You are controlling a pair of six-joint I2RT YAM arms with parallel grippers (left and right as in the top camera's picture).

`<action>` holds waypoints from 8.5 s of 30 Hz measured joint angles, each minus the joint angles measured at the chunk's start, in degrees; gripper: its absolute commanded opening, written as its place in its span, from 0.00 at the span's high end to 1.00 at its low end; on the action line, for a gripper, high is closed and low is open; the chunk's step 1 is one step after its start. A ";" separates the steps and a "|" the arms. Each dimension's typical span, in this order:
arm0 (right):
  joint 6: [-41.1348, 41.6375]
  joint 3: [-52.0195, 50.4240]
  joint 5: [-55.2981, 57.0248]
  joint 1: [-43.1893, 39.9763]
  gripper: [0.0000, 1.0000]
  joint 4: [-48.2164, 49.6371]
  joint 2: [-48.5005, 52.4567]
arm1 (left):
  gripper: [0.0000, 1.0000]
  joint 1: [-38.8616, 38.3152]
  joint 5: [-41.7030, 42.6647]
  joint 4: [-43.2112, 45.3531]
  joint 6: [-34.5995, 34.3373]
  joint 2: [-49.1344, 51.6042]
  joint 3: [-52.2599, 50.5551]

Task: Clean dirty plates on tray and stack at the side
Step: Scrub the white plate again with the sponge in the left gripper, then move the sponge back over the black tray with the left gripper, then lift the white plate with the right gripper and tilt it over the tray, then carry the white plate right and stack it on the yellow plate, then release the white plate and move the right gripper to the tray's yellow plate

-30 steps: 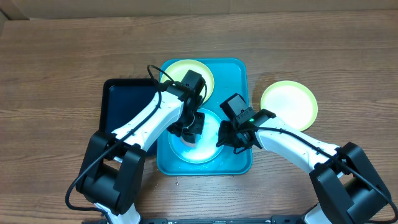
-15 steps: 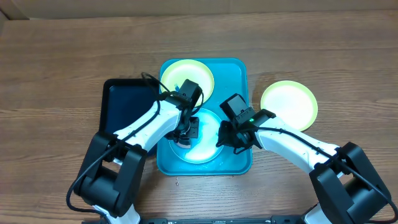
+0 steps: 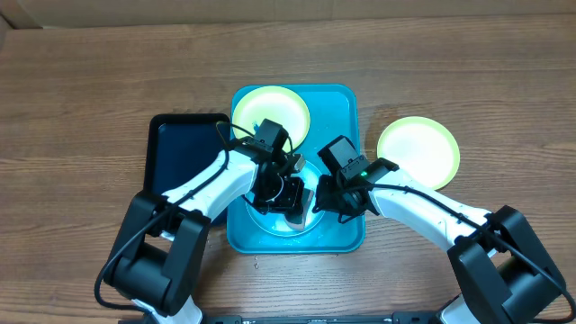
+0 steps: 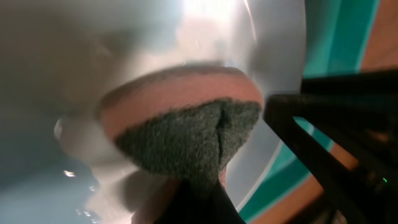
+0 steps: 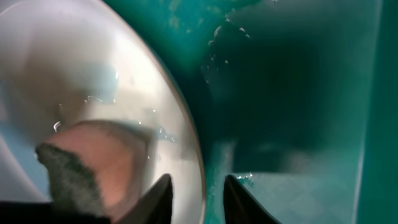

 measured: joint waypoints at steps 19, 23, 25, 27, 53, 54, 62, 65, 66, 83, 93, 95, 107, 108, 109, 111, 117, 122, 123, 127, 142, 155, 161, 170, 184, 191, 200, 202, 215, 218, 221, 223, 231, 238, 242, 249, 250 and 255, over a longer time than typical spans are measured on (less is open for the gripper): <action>1.86 0.00 -0.35 0.00 0.93 0.61 2.25 | 0.96 24.50 -7.72 -17.40 1.16 -37.73 2.05; 2.45 0.04 -0.94 0.00 0.96 1.07 2.58 | 0.96 28.02 -11.34 -20.09 0.79 -42.05 2.12; 2.49 0.07 -1.40 -0.02 0.96 0.94 2.58 | 0.96 29.09 -14.08 -21.59 0.76 -43.32 2.12; 2.45 0.59 -1.88 -0.11 0.96 -0.28 2.58 | 0.96 29.83 -17.03 -22.75 0.79 -44.09 2.12; 3.04 15.87 5.68 5.57 0.96 4.57 -1.90 | 0.96 30.42 -33.09 -29.16 -5.66 -44.33 2.12; 3.15 15.87 6.43 6.38 0.96 6.23 -1.38 | 0.96 30.40 -32.02 -29.53 -5.55 -44.33 2.12; 0.48 15.87 15.65 13.25 0.96 19.82 4.74 | 0.96 30.40 -16.41 -29.53 -2.14 -47.52 2.12; -2.16 15.87 19.47 16.04 0.96 23.10 5.44 | 0.96 30.40 -13.42 -29.46 -1.95 -51.04 2.12; -4.90 15.87 22.03 17.73 0.96 25.20 5.46 | 0.96 30.40 -12.20 -29.83 -1.92 -53.27 2.12; -62.82 16.00 47.71 27.36 0.96 73.77 5.51 | 0.95 30.40 -10.16 -32.33 -1.75 -59.32 2.12; -72.91 16.00 50.31 28.02 0.96 89.02 5.51 | 0.96 30.40 -10.14 -33.07 -1.73 -59.32 2.12; -73.33 16.00 50.40 28.09 0.96 89.37 5.51 | 0.96 30.40 -10.14 -33.09 -1.73 -59.32 2.12; -74.10 15.98 50.58 28.50 0.96 89.39 5.51 | 0.96 30.40 -10.16 -33.03 -1.73 -59.32 2.12; -74.10 16.00 50.60 28.50 0.96 89.39 5.51 | 0.95 30.40 -10.16 -33.03 -1.73 -59.32 2.12; -74.10 16.00 50.60 28.50 0.96 89.37 5.51 | 0.95 30.40 -10.21 -33.03 -1.70 -59.32 2.12; -74.10 16.00 50.60 28.52 0.96 89.39 5.51 | 0.96 30.40 -10.38 -33.03 -1.73 -59.32 2.12; -74.12 16.00 50.60 28.50 0.96 89.42 5.51 | 0.95 30.40 -10.64 -33.03 -1.70 -59.30 2.12; -74.12 16.00 50.60 28.50 0.96 89.42 5.51 | 0.95 30.40 -10.82 -33.03 -1.70 -59.30 2.12; -74.10 15.98 50.62 28.50 0.96 89.35 5.51 | 0.94 30.40 -10.82 -33.03 -1.70 -59.30 2.12; -74.10 16.00 50.60 28.52 0.96 89.39 5.51 | 0.93 30.40 -10.82 -33.00 -1.73 -59.30 2.12; -59.93 16.04 50.38 28.50 0.96 56.02 5.57 | 0.96 30.40 -11.85 -32.11 -1.70 -59.08 2.12; -30.03 16.00 47.28 21.05 0.96 41.07 3.72 | 0.96 30.40 -11.93 -32.57 -1.70 -59.06 2.12; -20.57 15.96 44.44 14.38 0.96 21.86 -8.35 | 0.96 30.40 -12.09 -32.39 -1.70 -59.06 2.16; -12.15 16.33 34.56 -6.62 0.96 -7.34 -21.20 | 0.96 30.40 -12.13 -32.00 -1.70 -59.04 2.16; -9.42 12.66 20.65 -38.58 0.96 -19.41 -20.04 | 0.96 30.40 -12.13 -30.16 -1.70 -59.04 2.16; -7.15 5.70 19.30 -41.20 0.96 -15.17 -13.49 | 0.96 30.40 -12.13 -29.77 -1.70 -59.04 2.16; -6.49 2.38 18.75 -41.20 0.52 -12.79 -6.56 | 0.95 30.40 -12.13 -29.75 -1.70 -59.04 2.16; -6.14 2.29 18.60 -41.20 0.27 -12.87 -6.27 | 0.94 30.40 -12.13 -29.73 -1.70 -59.04 2.16; -9.20 2.29 4.59 -40.50 0.08 -11.39 -6.10 | 0.92 30.40 -12.13 -29.29 -1.57 -59.04 2.16; -11.19 2.29 0.70 -38.23 0.09 -9.42 -6.10 | 0.92 30.40 -12.13 -29.27 -1.57 -59.04 2.16; -12.37 2.29 -2.10 -34.16 0.12 -6.36 -6.10 | 0.92 30.40 -12.13 -29.22 -1.57 -59.04 2.16; -12.68 2.29 -3.06 -31.08 0.14 -3.76 -6.10 | 0.92 30.40 -12.13 -29.16 -1.57 -59.04 2.16; -13.22 2.14 -3.19 -14.40 0.15 14.93 -5.05 | 0.96 30.40 -12.13 -28.17 -1.57 -59.04 2.16; -13.46 2.14 5.92 -4.09 0.15 28.11 1.07 | 0.96 30.40 -12.13 -27.61 -1.57 -59.04 2.16; -13.51 2.14 12.33 -1.68 0.19 35.08 5.79 | 0.96 30.40 -12.13 -27.61 -1.57 -59.04 2.16; -13.62 2.12 17.92 -1.68 0.26 44.65 9.27 | 0.96 30.40 -12.13 -27.61 -1.57 -59.04 2.16; -13.60 2.12 18.12 -1.68 0.27 45.88 9.57 | 0.96 30.40 -12.13 -27.63 -1.57 -59.04 2.16; -13.62 2.14 19.21 -1.68 0.33 51.60 11.87 | 0.96 30.40 -12.13 -27.61 -1.57 -58.93 2.16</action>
